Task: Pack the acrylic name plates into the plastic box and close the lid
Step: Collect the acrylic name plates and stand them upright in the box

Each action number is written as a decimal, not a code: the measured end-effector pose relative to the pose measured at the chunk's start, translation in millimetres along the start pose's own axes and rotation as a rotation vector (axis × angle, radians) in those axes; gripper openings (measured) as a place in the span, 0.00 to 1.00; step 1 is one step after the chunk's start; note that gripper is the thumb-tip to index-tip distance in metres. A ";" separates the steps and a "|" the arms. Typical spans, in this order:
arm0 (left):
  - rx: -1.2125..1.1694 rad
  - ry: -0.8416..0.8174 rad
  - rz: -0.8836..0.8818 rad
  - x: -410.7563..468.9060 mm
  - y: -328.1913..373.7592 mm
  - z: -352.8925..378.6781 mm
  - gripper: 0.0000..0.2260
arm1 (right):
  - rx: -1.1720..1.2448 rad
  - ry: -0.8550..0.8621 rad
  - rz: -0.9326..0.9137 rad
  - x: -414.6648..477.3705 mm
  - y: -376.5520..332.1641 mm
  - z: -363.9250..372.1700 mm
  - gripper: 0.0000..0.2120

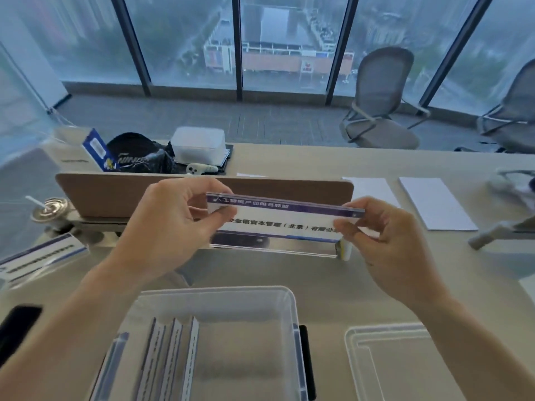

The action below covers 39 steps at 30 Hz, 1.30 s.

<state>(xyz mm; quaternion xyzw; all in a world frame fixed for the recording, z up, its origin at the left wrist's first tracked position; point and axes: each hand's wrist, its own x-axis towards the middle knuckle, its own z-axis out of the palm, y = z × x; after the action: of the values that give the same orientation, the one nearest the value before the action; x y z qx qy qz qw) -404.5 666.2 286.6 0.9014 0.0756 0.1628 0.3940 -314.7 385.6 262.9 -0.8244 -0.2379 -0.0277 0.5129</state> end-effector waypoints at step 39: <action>-0.054 -0.330 -0.569 -170.4 -167.3 104.1 0.07 | 0.440 -0.293 1.087 -172.5 82.6 267.7 0.26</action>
<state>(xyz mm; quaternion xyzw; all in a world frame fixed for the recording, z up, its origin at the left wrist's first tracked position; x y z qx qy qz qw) -528.5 663.2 57.5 0.8477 0.2551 -0.1000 0.4543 -485.7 522.9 17.7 -0.6976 0.1494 0.4019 0.5741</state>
